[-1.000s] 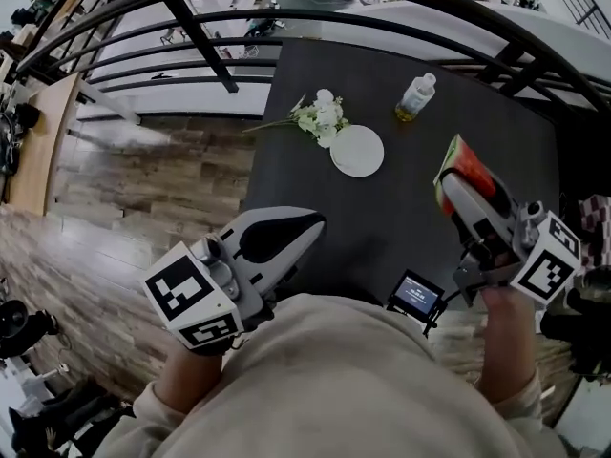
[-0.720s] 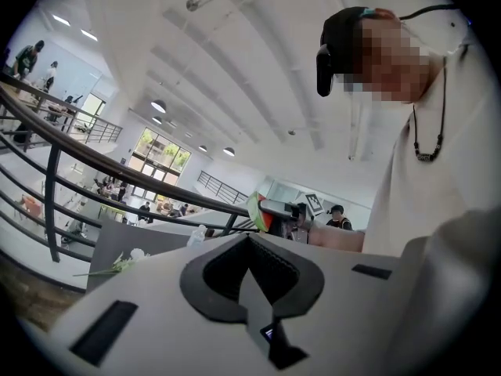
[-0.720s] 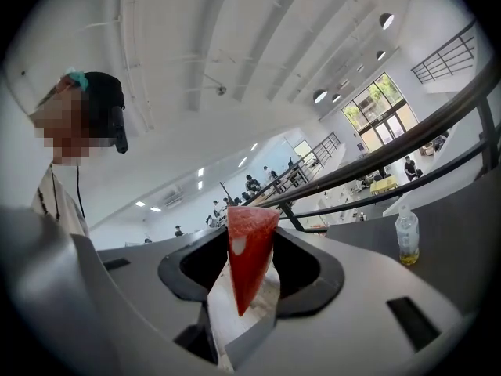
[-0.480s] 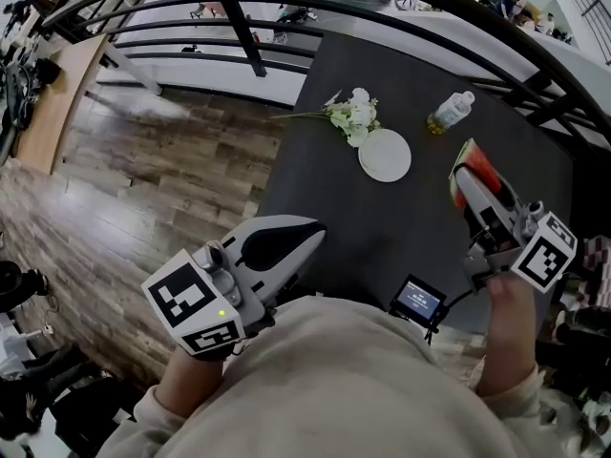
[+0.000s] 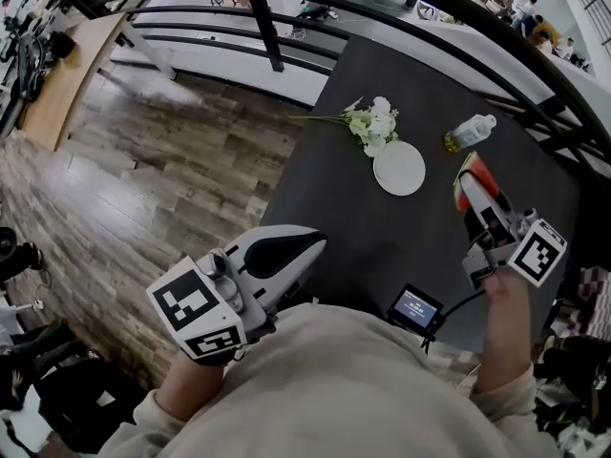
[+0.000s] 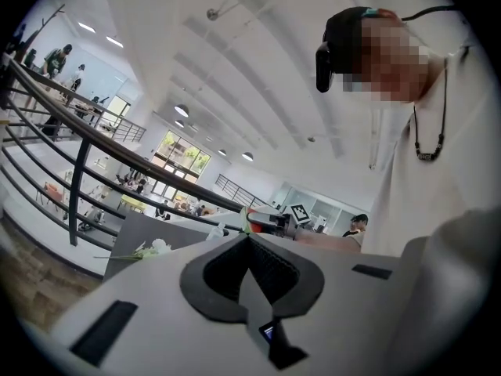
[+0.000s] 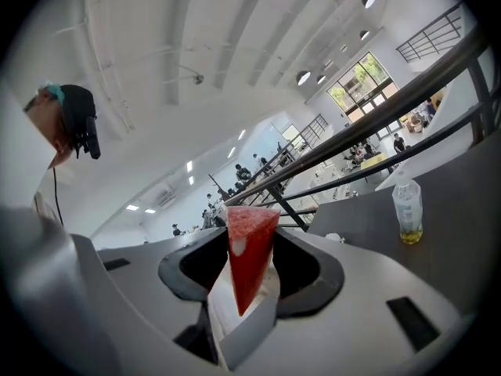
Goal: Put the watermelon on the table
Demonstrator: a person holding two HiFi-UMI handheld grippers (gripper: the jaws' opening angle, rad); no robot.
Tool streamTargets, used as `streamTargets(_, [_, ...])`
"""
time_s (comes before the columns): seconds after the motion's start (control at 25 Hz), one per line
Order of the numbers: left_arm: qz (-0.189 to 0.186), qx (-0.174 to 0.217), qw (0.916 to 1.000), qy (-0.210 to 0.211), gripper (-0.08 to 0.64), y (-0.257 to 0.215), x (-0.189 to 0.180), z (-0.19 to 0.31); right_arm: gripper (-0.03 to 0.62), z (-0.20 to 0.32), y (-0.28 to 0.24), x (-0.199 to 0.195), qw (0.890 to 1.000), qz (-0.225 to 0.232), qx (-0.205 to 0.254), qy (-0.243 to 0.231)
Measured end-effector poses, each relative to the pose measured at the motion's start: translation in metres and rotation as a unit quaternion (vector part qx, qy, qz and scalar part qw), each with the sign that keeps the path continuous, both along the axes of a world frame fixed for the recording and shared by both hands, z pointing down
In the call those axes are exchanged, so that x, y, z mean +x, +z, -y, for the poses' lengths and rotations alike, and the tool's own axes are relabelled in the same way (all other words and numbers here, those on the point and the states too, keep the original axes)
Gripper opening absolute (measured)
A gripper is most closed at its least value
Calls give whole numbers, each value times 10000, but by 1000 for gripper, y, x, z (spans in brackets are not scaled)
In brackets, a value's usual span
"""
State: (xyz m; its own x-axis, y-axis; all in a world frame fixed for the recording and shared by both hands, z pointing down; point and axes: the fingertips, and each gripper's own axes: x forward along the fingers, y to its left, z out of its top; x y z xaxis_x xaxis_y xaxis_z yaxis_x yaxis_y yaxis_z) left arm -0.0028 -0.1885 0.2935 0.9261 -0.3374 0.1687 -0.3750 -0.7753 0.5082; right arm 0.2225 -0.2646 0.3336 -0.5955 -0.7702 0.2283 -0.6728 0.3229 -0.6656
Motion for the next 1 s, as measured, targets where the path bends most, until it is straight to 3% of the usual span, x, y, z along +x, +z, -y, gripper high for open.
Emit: streamTargets(1.0, [183, -638, 9967, -460, 3, 41, -37, -3, 193, 51, 117, -10, 9947, -372, -947, -157])
